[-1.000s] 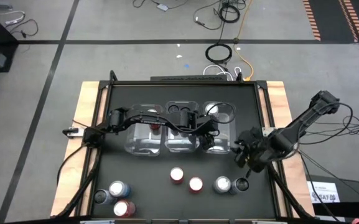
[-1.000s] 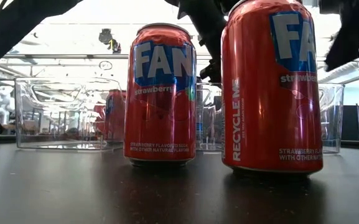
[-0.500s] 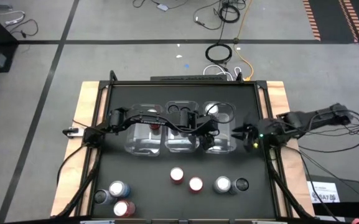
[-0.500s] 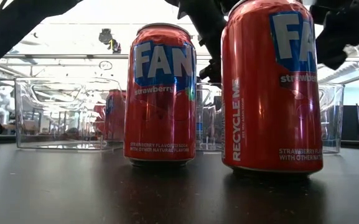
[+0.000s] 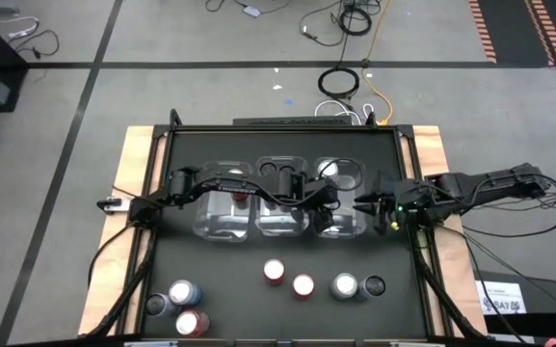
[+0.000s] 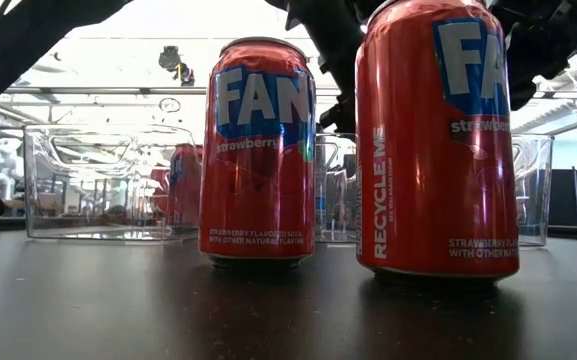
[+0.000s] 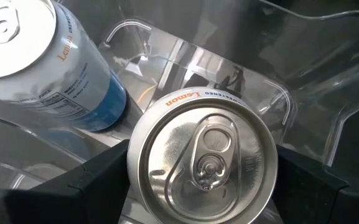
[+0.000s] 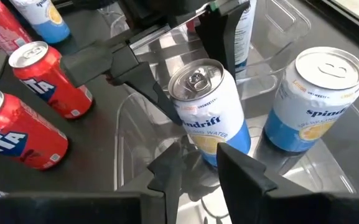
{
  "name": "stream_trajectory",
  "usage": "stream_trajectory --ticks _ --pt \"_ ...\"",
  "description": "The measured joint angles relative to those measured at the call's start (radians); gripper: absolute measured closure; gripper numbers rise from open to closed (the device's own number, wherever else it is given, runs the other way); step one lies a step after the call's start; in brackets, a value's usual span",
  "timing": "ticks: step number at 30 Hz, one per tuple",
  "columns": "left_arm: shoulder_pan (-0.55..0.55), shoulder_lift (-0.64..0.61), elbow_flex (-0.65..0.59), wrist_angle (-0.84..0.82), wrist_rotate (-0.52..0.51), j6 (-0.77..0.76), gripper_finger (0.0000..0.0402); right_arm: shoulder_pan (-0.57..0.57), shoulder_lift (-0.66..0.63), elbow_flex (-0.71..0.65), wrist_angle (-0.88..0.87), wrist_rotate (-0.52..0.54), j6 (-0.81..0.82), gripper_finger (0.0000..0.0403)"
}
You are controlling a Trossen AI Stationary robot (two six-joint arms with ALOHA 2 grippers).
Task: Sort soda cans
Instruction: Put the blue-white soda can into the middle right transparent bin
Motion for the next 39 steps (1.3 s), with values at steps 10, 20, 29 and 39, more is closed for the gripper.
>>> stream_trajectory --ticks 10,20,29,39 --pt "0.0 -0.002 0.0 0.002 0.026 -0.001 0.006 -0.013 0.086 0.0 0.0 0.098 -0.084 0.0309" --pt "0.0 -0.002 0.0 0.002 0.026 0.0 0.0058 -0.186 0.293 0.0 0.082 0.045 -0.094 0.0309" --pt "0.0 -0.002 0.0 0.002 0.029 0.0 0.0058 -0.305 0.291 0.0 0.093 -0.184 -0.251 0.0309" --pt "-0.002 -0.002 0.0 0.002 0.065 -0.025 0.0058 -0.304 0.325 0.0 0.142 -0.319 -0.288 0.0309"
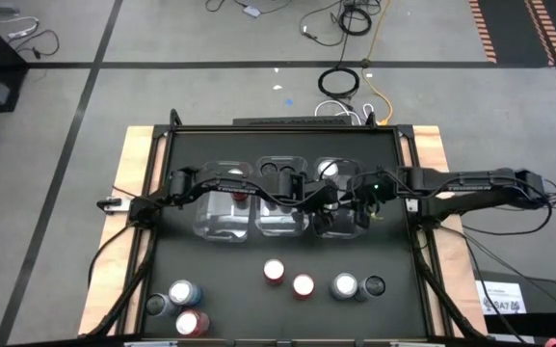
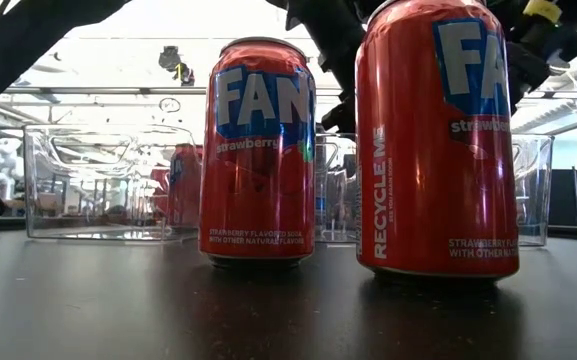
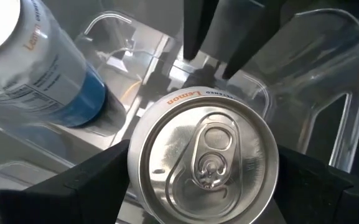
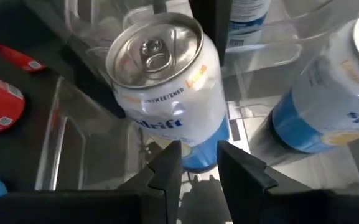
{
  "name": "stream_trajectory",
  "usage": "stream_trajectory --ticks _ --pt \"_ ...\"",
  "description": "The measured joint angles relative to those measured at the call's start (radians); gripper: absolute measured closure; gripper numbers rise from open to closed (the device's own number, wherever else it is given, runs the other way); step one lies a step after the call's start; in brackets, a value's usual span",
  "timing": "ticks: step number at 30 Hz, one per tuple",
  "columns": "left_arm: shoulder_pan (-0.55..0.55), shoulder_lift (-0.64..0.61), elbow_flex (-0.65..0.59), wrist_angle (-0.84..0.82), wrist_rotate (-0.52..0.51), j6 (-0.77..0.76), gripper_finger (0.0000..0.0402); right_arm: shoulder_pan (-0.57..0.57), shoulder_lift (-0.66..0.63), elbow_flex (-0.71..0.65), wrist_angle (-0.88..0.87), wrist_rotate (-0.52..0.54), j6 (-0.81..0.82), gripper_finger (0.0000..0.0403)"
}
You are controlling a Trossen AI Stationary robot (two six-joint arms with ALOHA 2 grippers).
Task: Sort soda cans
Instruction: Put the blue-white soda can into the middle right transparent bin
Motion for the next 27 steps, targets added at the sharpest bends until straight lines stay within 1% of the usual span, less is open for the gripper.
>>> stream_trajectory --ticks 7,15,27 --pt "0.003 0.0 0.0 0.0 -0.001 0.0 0.0058 0.003 0.072 0.0 0.031 0.0 0.008 0.0309" --pt "0.009 0.0 0.0 0.001 -0.014 0.001 0.0058 0.004 0.087 0.0 0.039 0.005 0.005 0.0307" --pt "0.022 0.0 0.0 0.003 -0.018 0.007 0.0058 0.004 0.087 0.0 0.067 0.043 0.0 0.0257"
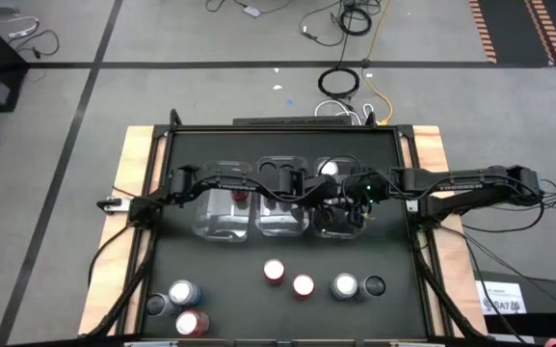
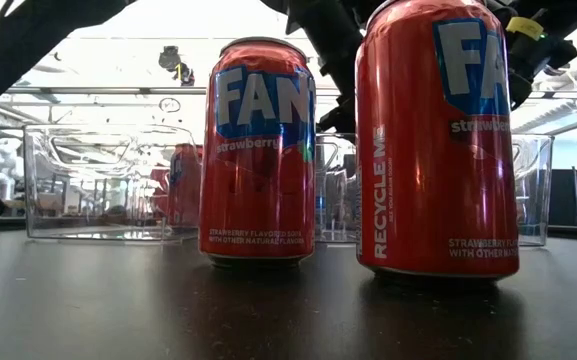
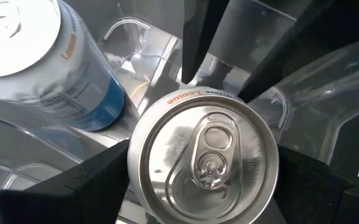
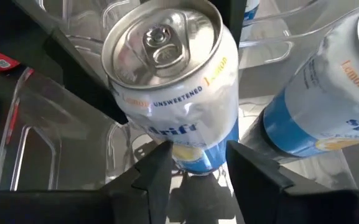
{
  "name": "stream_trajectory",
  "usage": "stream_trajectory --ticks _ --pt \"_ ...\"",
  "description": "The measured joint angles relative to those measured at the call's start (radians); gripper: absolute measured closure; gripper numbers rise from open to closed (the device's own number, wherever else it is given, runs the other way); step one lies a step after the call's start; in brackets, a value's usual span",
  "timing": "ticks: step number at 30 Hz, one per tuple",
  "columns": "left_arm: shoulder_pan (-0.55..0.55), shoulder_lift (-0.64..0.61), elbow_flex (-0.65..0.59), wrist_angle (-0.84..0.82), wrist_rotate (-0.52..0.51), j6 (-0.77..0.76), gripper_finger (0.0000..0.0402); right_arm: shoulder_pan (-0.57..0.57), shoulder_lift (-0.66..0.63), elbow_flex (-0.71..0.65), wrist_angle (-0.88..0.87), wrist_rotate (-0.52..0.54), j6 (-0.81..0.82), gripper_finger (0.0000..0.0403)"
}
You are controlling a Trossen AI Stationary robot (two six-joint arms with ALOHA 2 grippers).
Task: Sort soda cans
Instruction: Put the blue-white soda can into the middle right transparent bin
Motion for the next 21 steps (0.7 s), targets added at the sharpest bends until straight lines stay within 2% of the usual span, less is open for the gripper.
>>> stream_trajectory --ticks 14,21 --pt "0.004 0.0 0.0 0.021 -0.001 0.003 0.0057 0.0 0.0 0.0 0.004 -0.001 -0.001 0.0245" --pt "0.005 0.0 0.002 0.045 -0.019 -0.004 0.0022 0.0 -0.001 0.002 0.019 -0.002 0.0 0.0245"
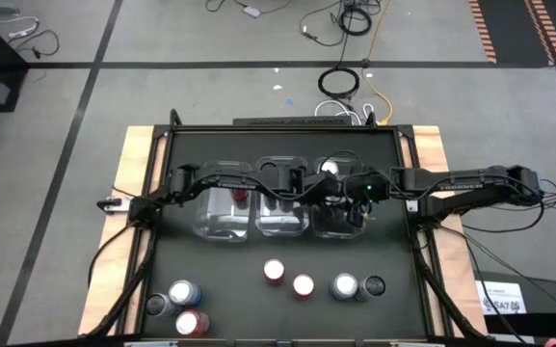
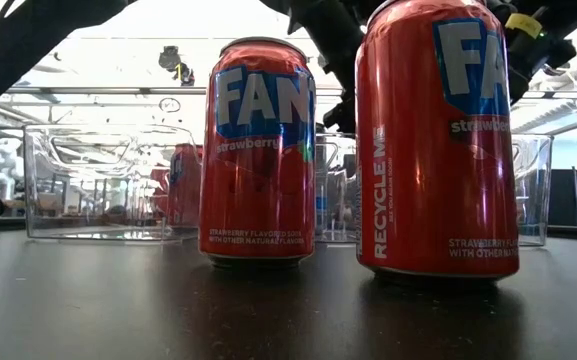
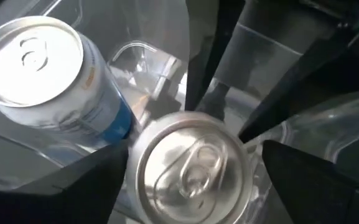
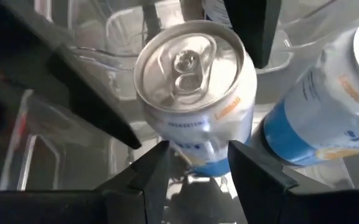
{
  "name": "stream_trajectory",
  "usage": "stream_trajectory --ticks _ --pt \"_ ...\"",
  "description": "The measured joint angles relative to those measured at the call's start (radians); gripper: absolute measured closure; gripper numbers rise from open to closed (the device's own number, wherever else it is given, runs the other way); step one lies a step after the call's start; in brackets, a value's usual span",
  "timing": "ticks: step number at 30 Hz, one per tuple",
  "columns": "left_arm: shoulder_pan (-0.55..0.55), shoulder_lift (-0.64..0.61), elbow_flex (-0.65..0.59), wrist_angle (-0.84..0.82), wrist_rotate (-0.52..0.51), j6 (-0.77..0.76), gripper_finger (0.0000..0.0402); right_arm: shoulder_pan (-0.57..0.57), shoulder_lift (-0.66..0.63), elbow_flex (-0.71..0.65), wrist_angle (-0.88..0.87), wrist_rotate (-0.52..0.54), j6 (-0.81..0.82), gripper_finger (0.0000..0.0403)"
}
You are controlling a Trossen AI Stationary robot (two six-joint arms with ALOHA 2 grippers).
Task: Sort soda cans
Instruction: Put the blue-white soda can into the middle right transparent bin
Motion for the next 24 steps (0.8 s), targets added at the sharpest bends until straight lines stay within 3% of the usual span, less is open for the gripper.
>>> stream_trajectory --ticks 5,24 --pt "0.0 0.0 0.0 0.012 0.0 -0.002 0.0004 0.0 0.0 0.0 -0.011 0.001 -0.001 0.0245" --pt "0.003 -0.018 -0.002 0.001 0.036 0.008 0.0003 0.0 -0.064 0.01 -0.128 0.015 -0.036 0.0245"
